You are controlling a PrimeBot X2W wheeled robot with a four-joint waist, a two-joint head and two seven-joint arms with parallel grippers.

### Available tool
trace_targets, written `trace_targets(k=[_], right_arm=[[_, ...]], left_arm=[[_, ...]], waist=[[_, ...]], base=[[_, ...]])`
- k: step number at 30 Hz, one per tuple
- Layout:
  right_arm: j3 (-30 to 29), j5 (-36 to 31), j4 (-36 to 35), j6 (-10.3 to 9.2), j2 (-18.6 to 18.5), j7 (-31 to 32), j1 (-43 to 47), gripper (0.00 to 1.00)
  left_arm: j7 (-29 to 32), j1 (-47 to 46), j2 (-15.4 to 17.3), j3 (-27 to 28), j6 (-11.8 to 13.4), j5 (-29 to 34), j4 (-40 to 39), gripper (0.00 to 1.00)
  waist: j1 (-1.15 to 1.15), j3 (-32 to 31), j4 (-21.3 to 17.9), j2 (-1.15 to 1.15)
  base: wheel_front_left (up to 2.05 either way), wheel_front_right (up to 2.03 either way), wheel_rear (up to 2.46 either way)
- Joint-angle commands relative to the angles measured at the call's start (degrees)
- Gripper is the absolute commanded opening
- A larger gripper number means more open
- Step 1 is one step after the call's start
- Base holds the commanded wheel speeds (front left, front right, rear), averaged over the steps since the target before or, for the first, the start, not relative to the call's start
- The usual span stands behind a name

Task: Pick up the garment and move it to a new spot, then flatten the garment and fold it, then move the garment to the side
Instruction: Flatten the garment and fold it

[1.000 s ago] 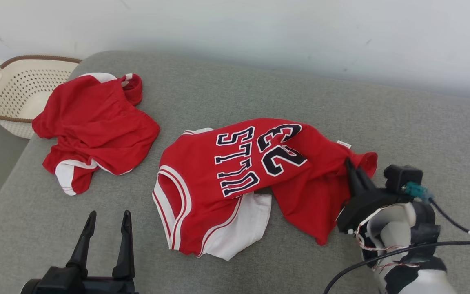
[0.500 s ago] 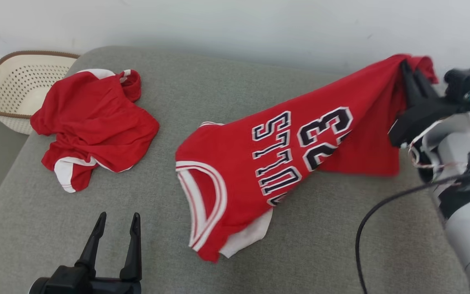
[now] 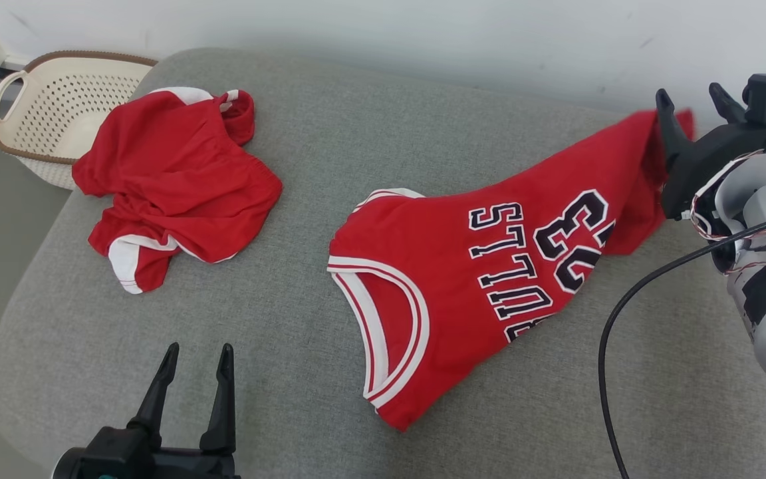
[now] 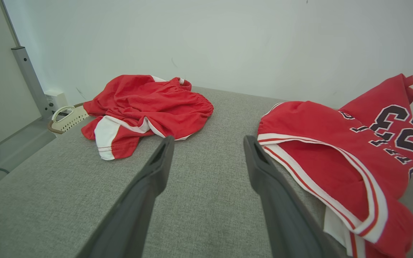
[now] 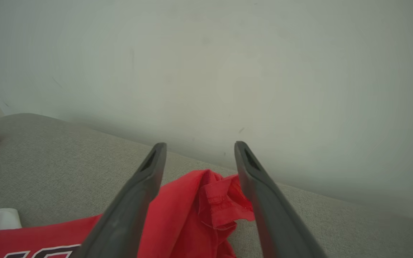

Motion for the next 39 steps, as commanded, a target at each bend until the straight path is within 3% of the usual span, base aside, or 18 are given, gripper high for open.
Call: trace_targets(k=[1,11,14,20,29,39], right_arm=[[0.55,1.03,0.35,0.03,0.04,-0.23,-0.40,1.00],[2.71,5.87,-1.67,0.03,-0.08,-5.59,4.55,1.00],[1.86,6.99,-5.86,0.03,-0.22,-6.37,7.37,1.00],[-5.28,3.94,-21.60,0.03,-0.01,-6.34,17.89,1.00],[-16.08,-3.68,-40.27,0.03,5.42,-6.36,36.27,1.00],[-22.44,-10.70,-51.62,0.03,13.24,-6.36,51.65,1.00]], left_arm=[[-0.31,-0.63,-0.04,0.18,0.17,-0.32,0.10,1.00],[-0.31,0.88,-0.04,0.88,0.48,-0.32,-0.70,1.00],[-0.31,1.38,-0.04,0.72,0.84,-0.56,-0.97,1.00],[-0.31,1.89,-0.04,1.22,0.95,-0.17,-1.35,1.00],[-0.31,3.38,-0.04,1.29,0.77,0.22,-1.38,1.00],[-0.31,4.67,-0.05,0.67,0.98,-0.39,-1.26,1.00]], waist=[[-0.01,-0.24,-0.35,0.00],[-0.01,-2.15,-5.03,0.00],[-0.01,-2.38,-6.19,0.00],[-0.01,-3.01,-8.01,0.00],[-0.01,-4.86,-9.29,0.00],[-0.01,-6.50,-9.92,0.00]], base=[[0.00,0.00,0.00],[0.00,0.00,0.00],[0.00,0.00,0.00],[0.00,0.00,0.00],[0.00,0.00,0.00],[0.00,0.00,0.00]])
